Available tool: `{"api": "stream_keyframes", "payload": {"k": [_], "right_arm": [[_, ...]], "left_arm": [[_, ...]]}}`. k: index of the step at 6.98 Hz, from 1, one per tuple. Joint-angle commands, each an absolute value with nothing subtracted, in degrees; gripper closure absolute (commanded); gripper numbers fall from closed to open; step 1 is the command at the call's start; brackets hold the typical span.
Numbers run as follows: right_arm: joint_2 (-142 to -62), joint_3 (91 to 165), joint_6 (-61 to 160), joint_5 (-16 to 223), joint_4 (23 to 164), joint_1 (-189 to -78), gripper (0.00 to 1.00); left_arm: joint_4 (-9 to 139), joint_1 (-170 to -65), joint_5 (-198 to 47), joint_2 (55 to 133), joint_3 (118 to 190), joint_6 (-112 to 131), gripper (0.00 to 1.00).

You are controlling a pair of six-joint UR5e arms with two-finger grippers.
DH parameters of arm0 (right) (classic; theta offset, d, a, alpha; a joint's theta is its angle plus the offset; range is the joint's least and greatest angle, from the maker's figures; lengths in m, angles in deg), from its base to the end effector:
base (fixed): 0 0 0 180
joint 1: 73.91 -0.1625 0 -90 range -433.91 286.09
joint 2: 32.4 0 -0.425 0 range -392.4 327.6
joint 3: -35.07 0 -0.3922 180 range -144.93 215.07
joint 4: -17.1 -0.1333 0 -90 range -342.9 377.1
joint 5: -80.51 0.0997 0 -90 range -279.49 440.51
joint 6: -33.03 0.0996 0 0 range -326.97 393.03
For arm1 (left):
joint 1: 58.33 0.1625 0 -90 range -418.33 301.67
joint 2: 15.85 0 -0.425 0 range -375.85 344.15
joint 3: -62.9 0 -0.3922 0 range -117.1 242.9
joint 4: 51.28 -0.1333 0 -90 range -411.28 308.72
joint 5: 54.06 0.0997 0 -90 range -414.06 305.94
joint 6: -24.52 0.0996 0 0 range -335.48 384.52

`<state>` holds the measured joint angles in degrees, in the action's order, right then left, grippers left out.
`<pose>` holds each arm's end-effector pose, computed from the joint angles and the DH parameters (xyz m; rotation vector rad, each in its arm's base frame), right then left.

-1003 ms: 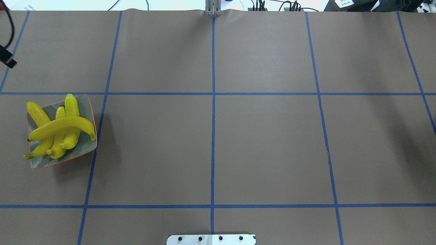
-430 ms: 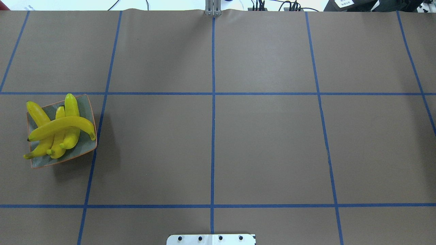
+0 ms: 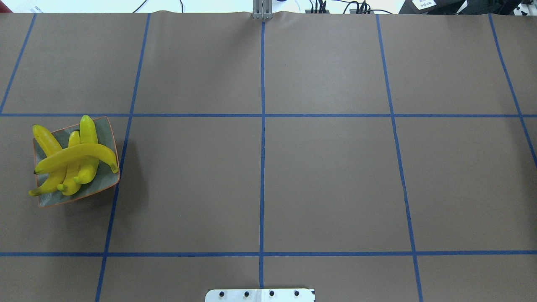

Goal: Transfer all bananas from basket to plate

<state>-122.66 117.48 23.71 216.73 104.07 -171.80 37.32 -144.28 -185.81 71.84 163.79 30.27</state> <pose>0.1267 -0.4672 0.7181 0.0420 -0.8090 0.0104 -0.0330 -0.4824 0.5899 0.1307 0.7272 0.2089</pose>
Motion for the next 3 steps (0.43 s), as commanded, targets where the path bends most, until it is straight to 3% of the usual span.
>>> {"api": "stream_keyframes", "payload": {"k": [1,3], "right_arm": [[-122.23,117.86,23.89,216.92,103.93,-171.73,0.0],[-120.48,118.21,30.09,216.92,104.11,-170.77,0.0]], "left_arm": [[37.23,-148.58,-192.52,69.59,163.09,32.75,0.0],[37.05,-148.95,-192.84,70.01,162.4,32.61,0.0]]}}
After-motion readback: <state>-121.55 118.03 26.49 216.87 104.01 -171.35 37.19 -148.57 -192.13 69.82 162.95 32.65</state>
